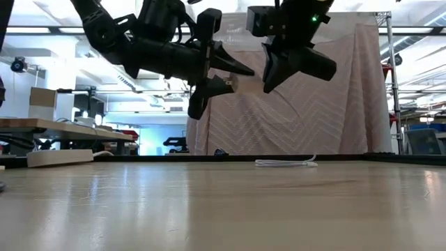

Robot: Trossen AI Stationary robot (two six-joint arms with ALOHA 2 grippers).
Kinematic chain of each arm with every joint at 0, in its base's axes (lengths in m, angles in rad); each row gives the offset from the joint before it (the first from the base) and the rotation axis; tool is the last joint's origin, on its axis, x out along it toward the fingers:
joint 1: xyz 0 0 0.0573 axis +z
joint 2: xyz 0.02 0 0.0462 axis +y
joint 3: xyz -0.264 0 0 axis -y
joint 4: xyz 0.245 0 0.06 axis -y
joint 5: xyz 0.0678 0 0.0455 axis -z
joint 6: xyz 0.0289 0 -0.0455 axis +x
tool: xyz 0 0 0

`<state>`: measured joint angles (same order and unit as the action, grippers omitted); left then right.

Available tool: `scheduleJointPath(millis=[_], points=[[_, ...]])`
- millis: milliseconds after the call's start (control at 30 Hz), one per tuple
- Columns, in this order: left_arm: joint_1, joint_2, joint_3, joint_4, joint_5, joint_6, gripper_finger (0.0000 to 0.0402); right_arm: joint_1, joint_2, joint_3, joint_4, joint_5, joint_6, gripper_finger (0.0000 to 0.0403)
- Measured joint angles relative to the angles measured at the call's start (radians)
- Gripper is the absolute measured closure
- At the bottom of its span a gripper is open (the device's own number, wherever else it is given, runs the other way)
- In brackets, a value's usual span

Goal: Insert USB
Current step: Insert the white charger cable into the pink charger adapter

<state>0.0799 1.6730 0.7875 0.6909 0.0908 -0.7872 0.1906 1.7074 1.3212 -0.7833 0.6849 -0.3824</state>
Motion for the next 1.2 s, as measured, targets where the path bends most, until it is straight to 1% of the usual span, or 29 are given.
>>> scheduleJointPath(millis=[267,400,800,967,1200], points=[[0.008,0.0,0.001,0.001,-0.012,0.009,0.0296,0.015,-0.01,0.0,-0.005,-0.002,0.004,0.0394],[0.012,0.0,0.001,0.0,-0.017,0.018,0.0299,0.018,-0.02,-0.001,-0.014,-0.053,0.0,0.0394],[0.013,0.0,0.001,0.0,-0.021,0.019,0.0299,0.019,-0.036,0.001,-0.018,-0.068,0.02,0.0394],[0.013,-0.002,0.001,-0.011,-0.019,0.018,0.0297,0.02,-0.036,0.016,-0.027,-0.11,0.024,0.0394],[0.013,-0.002,0.001,-0.016,-0.02,0.02,0.0299,0.02,-0.036,0.02,-0.034,-0.114,0.026,0.0394]])
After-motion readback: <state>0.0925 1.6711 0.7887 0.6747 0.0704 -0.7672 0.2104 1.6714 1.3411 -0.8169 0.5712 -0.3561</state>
